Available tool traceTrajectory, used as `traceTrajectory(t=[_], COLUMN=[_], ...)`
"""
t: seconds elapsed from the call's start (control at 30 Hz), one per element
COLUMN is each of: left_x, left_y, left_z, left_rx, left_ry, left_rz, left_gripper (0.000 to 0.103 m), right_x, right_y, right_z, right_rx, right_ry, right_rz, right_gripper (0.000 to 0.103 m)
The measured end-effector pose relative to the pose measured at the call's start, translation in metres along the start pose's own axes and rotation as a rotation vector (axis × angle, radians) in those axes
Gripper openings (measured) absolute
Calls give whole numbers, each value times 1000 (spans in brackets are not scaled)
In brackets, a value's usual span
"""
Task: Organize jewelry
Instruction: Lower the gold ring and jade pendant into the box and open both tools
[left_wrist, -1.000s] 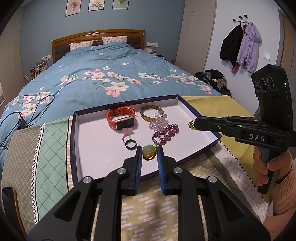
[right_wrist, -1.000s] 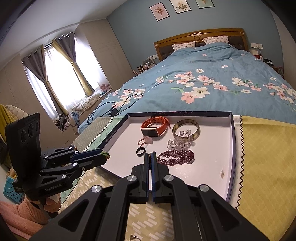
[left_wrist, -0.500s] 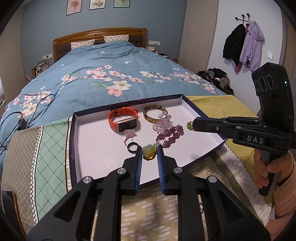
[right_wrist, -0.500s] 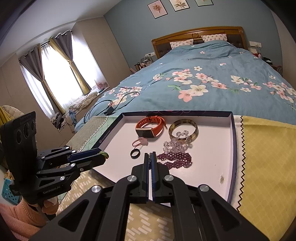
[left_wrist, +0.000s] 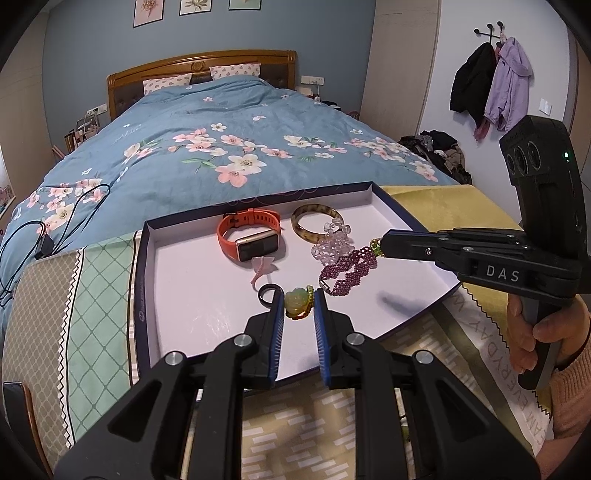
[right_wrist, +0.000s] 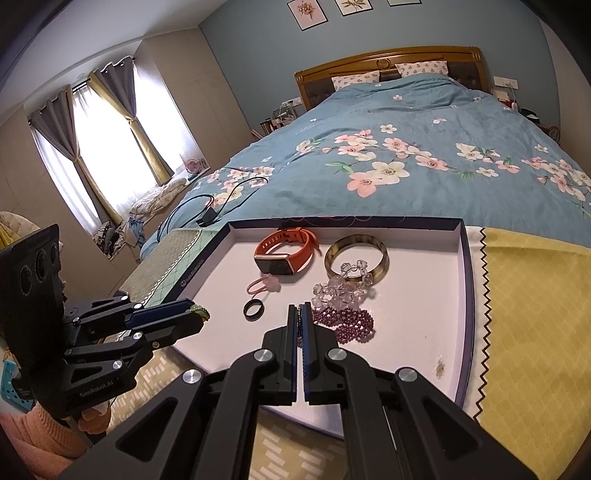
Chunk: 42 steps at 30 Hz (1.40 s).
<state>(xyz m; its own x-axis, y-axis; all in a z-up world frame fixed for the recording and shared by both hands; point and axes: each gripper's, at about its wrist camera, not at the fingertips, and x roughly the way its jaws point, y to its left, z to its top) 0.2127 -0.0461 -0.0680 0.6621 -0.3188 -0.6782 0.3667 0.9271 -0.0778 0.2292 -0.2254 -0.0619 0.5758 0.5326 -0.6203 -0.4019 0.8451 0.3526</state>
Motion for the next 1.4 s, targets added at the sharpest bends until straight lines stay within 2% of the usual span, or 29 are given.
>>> traceTrajectory(t=[1.2,1.4], left_x=[49,53], left_y=[11,11], left_z=[-2,-2], left_rx=[-35,-34], left_ry=[93,99], left_rz=[36,43], left_gripper=[16,17], right_x=[41,40], right_y=[-7,-8], right_z=[3,3], right_rx=[4,9], right_ry=[83,80], right_rz=[-68,-78], right_gripper=[1,5])
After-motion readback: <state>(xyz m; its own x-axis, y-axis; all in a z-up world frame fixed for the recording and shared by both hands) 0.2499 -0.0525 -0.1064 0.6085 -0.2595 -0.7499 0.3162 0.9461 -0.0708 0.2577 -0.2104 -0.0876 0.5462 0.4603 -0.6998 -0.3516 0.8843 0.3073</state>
